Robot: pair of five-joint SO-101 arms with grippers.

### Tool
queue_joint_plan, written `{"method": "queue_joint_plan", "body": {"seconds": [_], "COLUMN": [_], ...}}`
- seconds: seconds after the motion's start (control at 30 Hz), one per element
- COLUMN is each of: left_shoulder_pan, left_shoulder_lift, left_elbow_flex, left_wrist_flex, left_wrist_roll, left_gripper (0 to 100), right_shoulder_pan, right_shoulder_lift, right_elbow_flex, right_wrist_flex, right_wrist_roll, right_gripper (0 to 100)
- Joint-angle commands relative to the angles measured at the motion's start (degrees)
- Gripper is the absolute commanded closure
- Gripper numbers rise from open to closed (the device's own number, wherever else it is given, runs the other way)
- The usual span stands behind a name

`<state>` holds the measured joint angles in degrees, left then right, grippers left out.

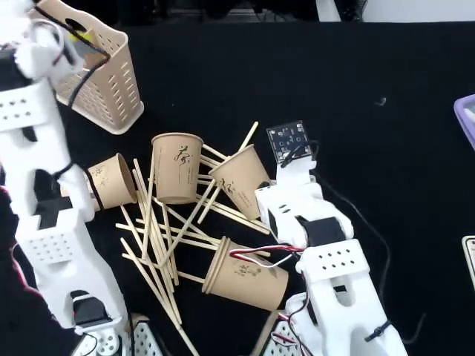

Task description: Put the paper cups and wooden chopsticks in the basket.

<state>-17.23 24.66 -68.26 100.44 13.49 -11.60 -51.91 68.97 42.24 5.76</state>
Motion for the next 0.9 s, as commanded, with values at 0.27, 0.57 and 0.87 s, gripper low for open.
{"method": "queue_joint_plan", "body": {"seconds": [0.27,0.57,0.87], "left_shoulder_pan": [-0.22,-0.40,-0.31], "left_shoulder_lift": [-3.08,-3.69,2.64], "left_elbow_flex": [7.87,5.05,6.99], "left_wrist_flex": [-5.98,-5.36,-6.95], "left_wrist_roll": [4.22,9.67,16.70], "left_gripper": [72,72,72], "right_shoulder_pan": [-0.62,-0.62,-0.53], "right_shoulder_lift": [-1.01,-1.01,-1.01], "right_elbow_flex": [-0.22,-0.22,0.22], "right_wrist_flex": [-0.62,-0.62,-0.62], "right_wrist_roll": [0.62,0.62,0.62], "right_gripper": [87.4,87.4,87.4]}}
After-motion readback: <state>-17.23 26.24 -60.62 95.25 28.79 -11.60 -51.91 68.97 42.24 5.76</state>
